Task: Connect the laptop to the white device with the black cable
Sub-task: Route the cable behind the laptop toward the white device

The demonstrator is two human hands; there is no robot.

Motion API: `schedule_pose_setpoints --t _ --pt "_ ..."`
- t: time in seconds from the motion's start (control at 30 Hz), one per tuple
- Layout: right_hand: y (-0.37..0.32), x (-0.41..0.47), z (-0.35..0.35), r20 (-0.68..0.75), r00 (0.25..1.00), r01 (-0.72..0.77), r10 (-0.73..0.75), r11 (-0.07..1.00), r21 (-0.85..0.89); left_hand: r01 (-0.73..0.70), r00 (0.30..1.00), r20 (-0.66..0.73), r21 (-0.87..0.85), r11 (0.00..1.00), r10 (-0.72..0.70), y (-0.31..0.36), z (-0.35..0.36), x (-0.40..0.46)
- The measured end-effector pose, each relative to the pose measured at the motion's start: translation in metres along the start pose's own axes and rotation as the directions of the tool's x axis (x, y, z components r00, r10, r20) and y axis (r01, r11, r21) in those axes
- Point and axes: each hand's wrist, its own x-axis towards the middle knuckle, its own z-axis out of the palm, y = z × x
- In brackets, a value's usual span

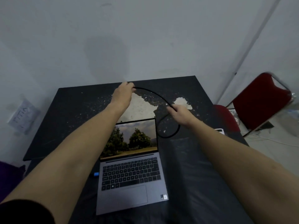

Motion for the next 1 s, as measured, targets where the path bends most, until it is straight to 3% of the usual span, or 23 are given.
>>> schedule_pose_setpoints --t 0.1,0.23,0.33,0.43,0.5,0.57,0.63,0.73,0.8,0.9,1.0 --pt "0.04 -0.031 -0.011 0.094 0.989 -0.124 0.11 0.981 0.151 0.164 0.986 -0.018 -0.077 0.983 -0.166 0.008 0.007 0.001" --pt "0.043 -0.045 -0.026 0.135 0.974 -0.223 0.181 0.863 0.453 0.327 0.945 0.11 -0.341 0.881 -0.308 0.05 0.023 -0.028" --pt "0.018 -0.042 -0.032 0.173 0.938 -0.343 0.301 0.721 0.602 0.229 0.957 0.267 -0.462 0.857 -0.112 0.096 0.039 -0.076" --pt "-0.005 -0.041 -0.034 0.194 0.902 -0.405 0.385 0.602 0.689 0.299 0.846 0.528 -0.59 0.75 0.078 0.134 0.054 -0.134" --pt "-0.016 -0.043 -0.033 0.205 0.89 -0.418 0.407 0.547 0.725 0.316 0.785 0.606 -0.573 0.756 0.131 0.148 0.064 -0.167" --pt "-0.022 -0.047 -0.03 0.215 0.88 -0.428 0.424 0.508 0.748 0.345 0.791 0.605 -0.564 0.751 0.091 0.158 0.073 -0.189" --pt "-0.023 -0.054 -0.025 0.213 0.884 -0.425 0.416 0.527 0.737 0.472 0.8 0.599 -0.605 0.642 -0.024 0.166 0.078 -0.199" --pt "-0.01 -0.076 -0.02 0.126 0.903 -0.405 0.41 0.716 0.568 0.618 0.772 0.606 -0.647 0.447 -0.19 0.175 0.073 -0.205" --pt "0.011 -0.096 -0.017 0.1 0.881 -0.458 0.463 0.777 0.432 0.674 0.738 0.628 -0.661 0.329 -0.248 0.176 0.071 -0.208" --pt "0.044 -0.138 -0.008 0.2 0.799 -0.601 0.567 0.734 0.318 0.723 0.688 0.679 -0.673 0.156 -0.256 0.175 0.068 -0.217" --pt "0.069 -0.186 0.006 0.187 0.726 -0.686 0.662 0.677 0.268 0.725 0.656 0.714 -0.686 -0.059 -0.245 0.174 0.065 -0.23"
